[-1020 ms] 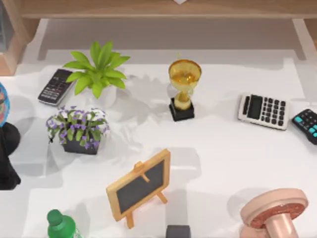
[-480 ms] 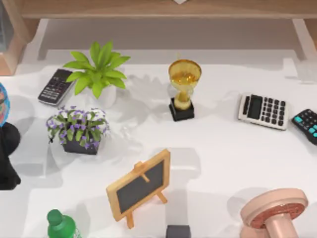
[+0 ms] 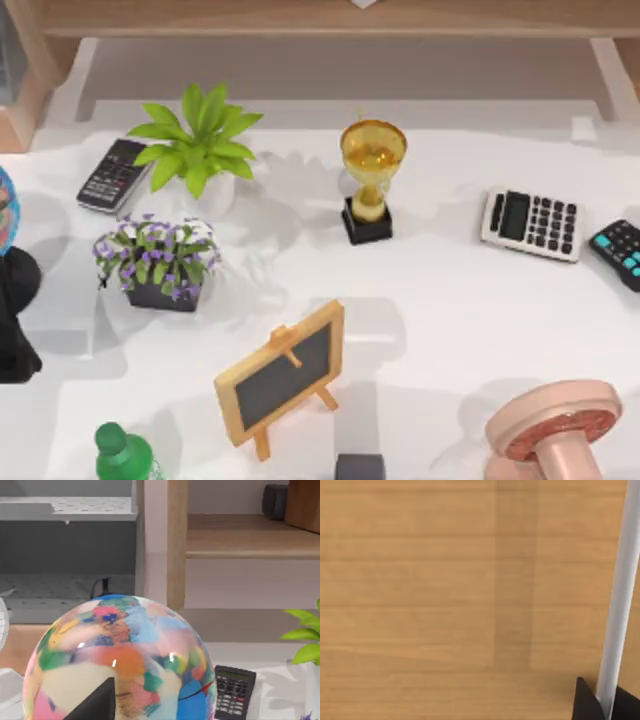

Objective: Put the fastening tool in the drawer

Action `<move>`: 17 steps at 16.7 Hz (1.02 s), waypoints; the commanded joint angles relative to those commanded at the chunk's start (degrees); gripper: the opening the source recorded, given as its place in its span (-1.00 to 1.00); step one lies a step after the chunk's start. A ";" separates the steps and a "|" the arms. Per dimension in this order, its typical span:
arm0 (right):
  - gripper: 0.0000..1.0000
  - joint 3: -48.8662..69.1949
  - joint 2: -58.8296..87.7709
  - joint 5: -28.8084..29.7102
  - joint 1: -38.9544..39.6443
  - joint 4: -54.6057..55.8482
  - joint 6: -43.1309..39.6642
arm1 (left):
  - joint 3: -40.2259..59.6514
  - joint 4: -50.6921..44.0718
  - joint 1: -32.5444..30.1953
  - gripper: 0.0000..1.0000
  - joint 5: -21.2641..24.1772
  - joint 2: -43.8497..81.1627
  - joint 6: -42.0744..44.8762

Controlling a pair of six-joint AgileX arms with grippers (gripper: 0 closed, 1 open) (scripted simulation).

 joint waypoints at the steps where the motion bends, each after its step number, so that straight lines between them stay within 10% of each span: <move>1: -1.00 2.32 0.96 0.55 0.42 -1.16 0.05 | 0.00 0.00 0.00 1.00 0.00 0.00 0.00; 10: -1.00 11.90 5.09 2.89 2.57 -6.70 0.12 | 0.00 0.00 0.00 1.00 0.00 0.00 0.00; 17: 0.06 11.90 5.09 2.89 2.57 -6.70 0.12 | 0.00 0.00 0.00 1.00 0.00 0.00 0.00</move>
